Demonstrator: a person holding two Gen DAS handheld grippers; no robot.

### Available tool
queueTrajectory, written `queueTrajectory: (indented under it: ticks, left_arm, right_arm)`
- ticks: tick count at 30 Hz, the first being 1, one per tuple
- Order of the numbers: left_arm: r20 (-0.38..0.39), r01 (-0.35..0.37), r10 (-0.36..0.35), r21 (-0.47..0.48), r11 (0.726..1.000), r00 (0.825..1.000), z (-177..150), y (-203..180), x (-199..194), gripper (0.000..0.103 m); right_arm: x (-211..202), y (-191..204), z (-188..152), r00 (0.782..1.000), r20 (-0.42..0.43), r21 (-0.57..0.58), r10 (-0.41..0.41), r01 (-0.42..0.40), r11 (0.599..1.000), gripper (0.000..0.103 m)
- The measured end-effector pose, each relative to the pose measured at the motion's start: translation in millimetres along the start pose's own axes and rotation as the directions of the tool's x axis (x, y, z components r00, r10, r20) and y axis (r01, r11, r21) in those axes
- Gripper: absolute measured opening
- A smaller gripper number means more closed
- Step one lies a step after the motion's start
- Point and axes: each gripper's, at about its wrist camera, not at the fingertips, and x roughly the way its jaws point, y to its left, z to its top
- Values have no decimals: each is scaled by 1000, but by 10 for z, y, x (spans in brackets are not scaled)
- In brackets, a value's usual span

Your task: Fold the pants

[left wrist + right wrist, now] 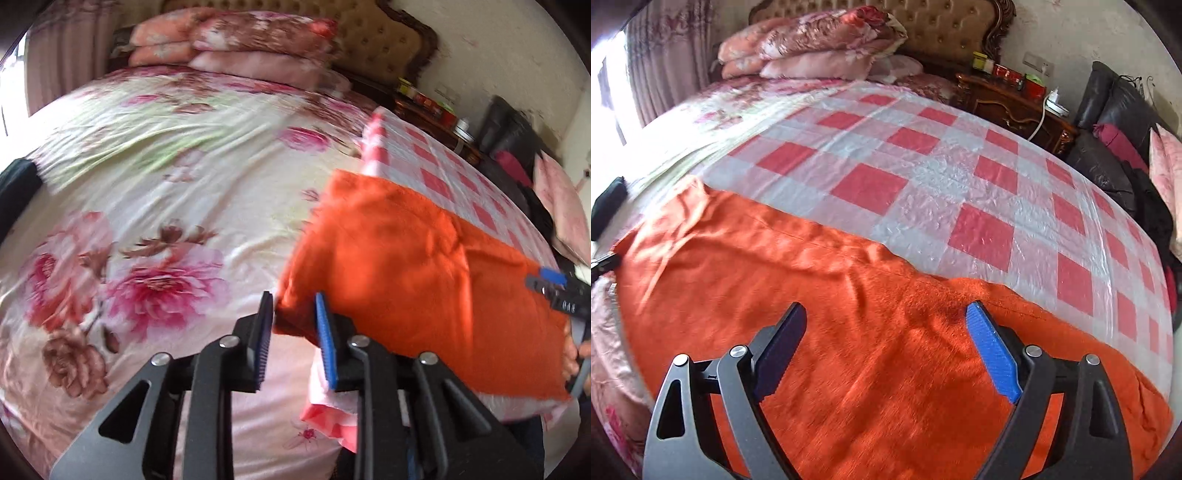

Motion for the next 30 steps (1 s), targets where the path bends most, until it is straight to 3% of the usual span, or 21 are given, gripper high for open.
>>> queueTrajectory:
  ticks: [2, 4, 7, 11, 14, 17, 18, 19, 21, 23, 24, 25, 27, 28, 29, 30]
  left_arm:
    - [100, -49, 44, 48, 998, 994, 78, -169, -196, 27]
    - [133, -6, -10, 120, 993, 991, 181, -481, -279, 27]
    - [52, 96, -119, 321, 942, 992, 285, -1184, -117, 30]
    - [-63, 135, -120, 484, 864, 991, 343, -1907, 431, 30]
    - [-106, 135, -93, 517, 845, 990, 388, -2091, 751, 31]
    - [-109, 107, -59, 515, 851, 992, 550, -2108, 874, 32]
    - [-105, 101, -55, 511, 854, 993, 587, -2091, 895, 37]
    - [-109, 106, -60, 489, 866, 992, 647, -2023, 924, 43]
    - [-94, 86, -52, 410, 908, 994, 791, -1801, 898, 43]
    - [-61, 108, -96, 236, 966, 994, 912, -1352, 714, 51]
    - [-34, 102, -99, 100, 990, 994, 932, -980, 588, 69]
    - [-14, 87, -87, 6, 996, 996, 909, -706, 497, 74]
    - [7, 114, -115, -210, 971, 993, 749, -36, 307, 74]
    - [12, 145, -149, -317, 937, 989, 625, 273, 246, 74]
    - [22, 183, -192, -410, 893, 981, 491, 537, 203, 74]
    - [42, 246, -262, -513, 822, 964, 282, 828, 182, 74]
  right_arm:
    - [98, 1, -34, 999, -34, 1, -12, 12, 1000, 85]
    - [118, -19, -74, 1000, -23, 23, -6, 6, 1000, 87]
    - [135, -53, -71, 1000, -30, 44, 5, -4, 999, 88]
    - [145, -61, -76, 1000, -29, 46, 6, -5, 999, 89]
    - [147, -62, -80, 1000, -30, 51, 9, -8, 999, 89]
    - [145, -60, -84, 1000, -26, 45, 9, -8, 999, 89]
    - [149, -63, -81, 1000, -26, 46, 13, -11, 999, 89]
    - [153, -69, -81, 1000, -27, 50, 16, -15, 999, 90]
    - [161, -82, -85, 1000, -27, 55, 16, -14, 998, 92]
    - [166, -95, -89, 999, -26, 58, 23, -21, 998, 92]
    - [168, -98, -89, 999, -26, 60, 26, -24, 998, 92]
    - [169, -98, -88, 999, -25, 61, 26, -24, 998, 93]
    - [172, -96, -90, 1000, -22, 58, 19, -17, 998, 95]
    - [176, -100, -95, 1000, -19, 58, 17, -16, 998, 96]
    - [180, -109, -98, 1000, -18, 60, 22, -21, 998, 96]
    - [182, -116, -100, 1000, -18, 62, 26, -25, 998, 96]
